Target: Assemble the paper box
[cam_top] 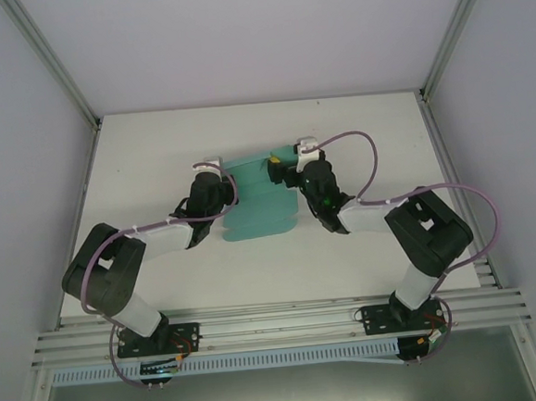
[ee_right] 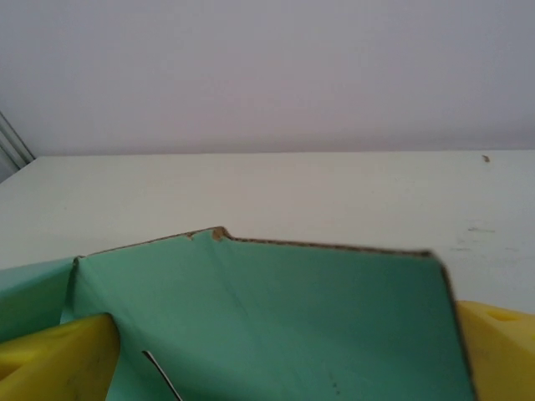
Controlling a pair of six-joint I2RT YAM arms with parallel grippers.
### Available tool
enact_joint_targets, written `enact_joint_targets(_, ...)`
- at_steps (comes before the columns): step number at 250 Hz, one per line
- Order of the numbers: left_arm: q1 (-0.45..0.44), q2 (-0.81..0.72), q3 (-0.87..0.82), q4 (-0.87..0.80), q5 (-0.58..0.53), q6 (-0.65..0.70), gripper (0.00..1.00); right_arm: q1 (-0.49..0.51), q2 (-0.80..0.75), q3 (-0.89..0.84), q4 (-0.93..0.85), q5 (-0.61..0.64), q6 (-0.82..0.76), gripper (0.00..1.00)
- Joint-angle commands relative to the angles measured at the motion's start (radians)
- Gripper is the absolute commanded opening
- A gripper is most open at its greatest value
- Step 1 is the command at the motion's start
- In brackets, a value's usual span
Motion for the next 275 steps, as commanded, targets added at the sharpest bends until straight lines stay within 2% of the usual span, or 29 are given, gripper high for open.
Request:
enact_joint_targets(1,-0.015,-0.041,-0.018,-0.002,0.000,-0.013,0.00,0.005,-0.116,-0.021,-0.084,0.046,-0.022,0.99)
enact_joint_targets(42,-0.014,-0.057,-0.024,-0.019,-0.031,-0.019,0.00,0.002,-0.278,-0.089,-0.266,0.057,-0.021,0.99)
enact_joint_targets(84,-0.016,-0.062,-0.020,-0.041,-0.038,-0.013,0.00,-0.023,-0.416,-0.091,-0.568,0.016,-0.043,0.99)
enact_joint_targets(129,-0.015,-0.060,-0.017,-0.041,-0.034,-0.009,0.00,-0.100,-0.476,-0.141,-0.729,-0.118,-0.005,0.99)
enact_joint_targets(161,-0.015,-0.055,-0.008,-0.044,-0.014,-0.001,0.00,-0.137,-0.448,-0.170,-0.727,-0.147,0.046,0.99)
enact_joint_targets(199,-0.015,-0.050,-0.002,-0.045,0.012,0.006,0.00,-0.142,-0.341,-0.135,-0.685,-0.160,0.049,0.99)
enact_joint_targets(229,-0.015,-0.053,-0.005,-0.044,0.029,0.013,0.00,-0.145,-0.274,-0.113,-0.587,-0.123,0.057,0.99)
enact_joint_targets(275,-0.015,-0.048,-0.001,-0.045,0.050,0.014,0.00,-0.148,-0.234,-0.075,-0.457,-0.179,0.022,0.99)
